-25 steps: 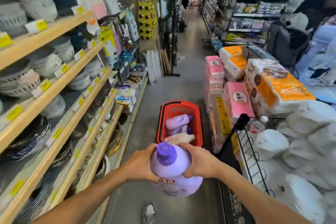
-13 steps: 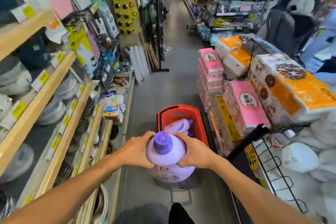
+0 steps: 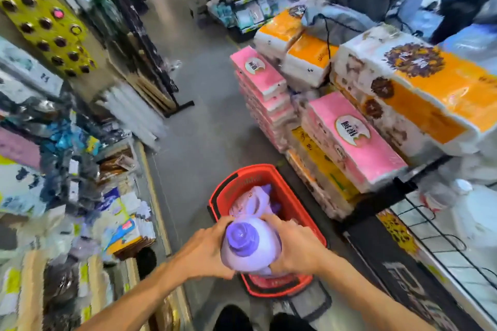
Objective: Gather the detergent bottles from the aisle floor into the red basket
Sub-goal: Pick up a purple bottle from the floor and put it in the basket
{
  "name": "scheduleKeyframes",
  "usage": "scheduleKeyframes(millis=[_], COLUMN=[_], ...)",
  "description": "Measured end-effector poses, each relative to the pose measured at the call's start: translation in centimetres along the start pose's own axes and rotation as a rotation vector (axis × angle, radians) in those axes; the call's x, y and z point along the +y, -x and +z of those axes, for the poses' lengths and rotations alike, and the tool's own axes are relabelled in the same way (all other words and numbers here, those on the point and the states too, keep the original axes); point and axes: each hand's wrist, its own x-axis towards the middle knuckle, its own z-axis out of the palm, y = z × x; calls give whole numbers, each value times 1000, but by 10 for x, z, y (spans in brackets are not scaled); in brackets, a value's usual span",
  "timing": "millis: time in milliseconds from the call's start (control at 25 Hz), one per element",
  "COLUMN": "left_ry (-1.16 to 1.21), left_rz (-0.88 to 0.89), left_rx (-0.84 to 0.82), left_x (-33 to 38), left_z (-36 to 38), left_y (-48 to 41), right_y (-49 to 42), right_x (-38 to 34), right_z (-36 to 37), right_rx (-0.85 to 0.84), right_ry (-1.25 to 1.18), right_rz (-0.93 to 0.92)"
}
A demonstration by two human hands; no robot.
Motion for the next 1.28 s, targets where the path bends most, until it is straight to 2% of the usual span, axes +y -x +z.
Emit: scheduleKeyframes(millis=[120,160,280,400,600,720,760,840,880,920,1040,1120,1280], left_ry=[-34,-53,-55,-109,-242,-335,-356,-383,-424,-496,-815,-923,-965], left_rz=[82,114,180,327,499,535,529,532,542,546,622,631,588], left_rx=[-122,-133,-360,-516,-631,-746,-750,-621,-537,-488,-512,-501,-381], left_x=[-48,-52,-102,-141,-194,-212,-210,-195,-185,-173,-146,-133,-107], left_z=[22,24,75,110,145,155,159,163,165,165,168,170,160], left_y=[-100,-118,-201,-273,-361,-416,-441,-487,-504,-515,-505,-479,-427], right_y=[-55,-61,-101,-136,-205,-238,-244,-240,-233,-225,-209,-202,-192], right_x=[51,58,104,138,174,211,229,264,278,287,290,283,255], right_z=[34,33,83,129,194,230,237,238,233,223,197,185,165], right_rx=[35,40,4,58,101,80,128,283,318,282,76,81,143], right_ry=[-205,-199,-252,-306,-374,-545,-583,-595,-560,-508,-296,-218,-75], right_rz=[201,218,414,565,704,788,857,1098,1209,1258,1230,1213,1134])
